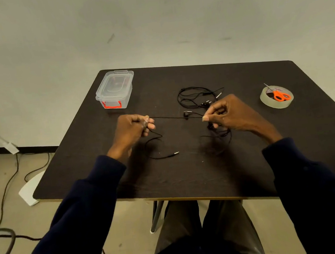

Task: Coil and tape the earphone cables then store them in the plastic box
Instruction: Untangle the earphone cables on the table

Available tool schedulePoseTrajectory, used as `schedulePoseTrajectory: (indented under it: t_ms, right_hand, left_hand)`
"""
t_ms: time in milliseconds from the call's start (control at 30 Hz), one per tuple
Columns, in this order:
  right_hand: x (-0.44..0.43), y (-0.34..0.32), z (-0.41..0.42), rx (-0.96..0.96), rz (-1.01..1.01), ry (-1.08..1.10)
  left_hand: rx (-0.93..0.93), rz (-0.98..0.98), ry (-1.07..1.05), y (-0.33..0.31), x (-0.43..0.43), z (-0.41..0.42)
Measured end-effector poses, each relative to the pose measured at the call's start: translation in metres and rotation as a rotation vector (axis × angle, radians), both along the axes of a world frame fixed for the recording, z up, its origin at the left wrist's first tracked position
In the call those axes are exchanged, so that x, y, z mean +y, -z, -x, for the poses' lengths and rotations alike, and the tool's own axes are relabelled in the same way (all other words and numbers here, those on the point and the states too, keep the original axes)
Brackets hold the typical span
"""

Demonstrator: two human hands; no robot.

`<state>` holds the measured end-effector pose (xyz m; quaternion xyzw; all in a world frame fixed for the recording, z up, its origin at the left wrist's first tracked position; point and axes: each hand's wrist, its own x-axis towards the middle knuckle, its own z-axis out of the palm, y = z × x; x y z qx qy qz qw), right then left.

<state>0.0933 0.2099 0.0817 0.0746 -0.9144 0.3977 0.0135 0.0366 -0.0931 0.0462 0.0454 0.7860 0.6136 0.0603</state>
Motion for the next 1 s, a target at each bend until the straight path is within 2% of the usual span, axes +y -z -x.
schedulePoseTrajectory:
  t_ms: [67, 133, 233, 267, 367, 500, 600, 667, 800, 1000]
  right_hand:
    - [0.005, -0.002, -0.001, 0.006, -0.014, 0.017]
    - [0.001, -0.004, 0.001, 0.034, -0.012, 0.021]
    - [-0.011, -0.006, 0.006, 0.109, -0.061, -0.006]
    - [-0.015, -0.007, 0.008, 0.119, -0.085, -0.011]
    - [-0.025, -0.01, 0.011, 0.139, -0.107, -0.009]
    - [-0.038, -0.012, 0.01, 0.199, -0.016, -0.043]
    - [-0.043, -0.01, 0.011, 0.192, 0.048, -0.019]
    - [-0.04, -0.007, 0.013, 0.132, 0.084, -0.033]
    - [-0.017, 0.001, 0.01, 0.016, -0.023, -0.046]
    - [0.019, 0.005, 0.003, -0.081, -0.152, -0.024]
  left_hand:
    - [-0.093, -0.021, 0.034, 0.003, -0.004, 0.001]
    - [-0.057, 0.039, 0.131, 0.002, 0.0, -0.002]
    - [0.27, 0.349, 0.243, -0.007, 0.013, -0.007]
    - [0.35, 0.375, 0.258, -0.012, 0.018, -0.009]
    - [0.385, 0.297, 0.377, -0.025, 0.034, -0.007]
    - [0.402, 0.275, 0.465, -0.026, 0.053, -0.005]
    - [0.388, 0.185, 0.452, -0.017, 0.058, -0.006]
    - [0.314, 0.091, 0.397, -0.013, 0.053, -0.006]
    - [0.128, -0.033, 0.175, -0.007, 0.028, 0.002]
    - [-0.019, 0.016, -0.047, 0.002, -0.003, 0.009]
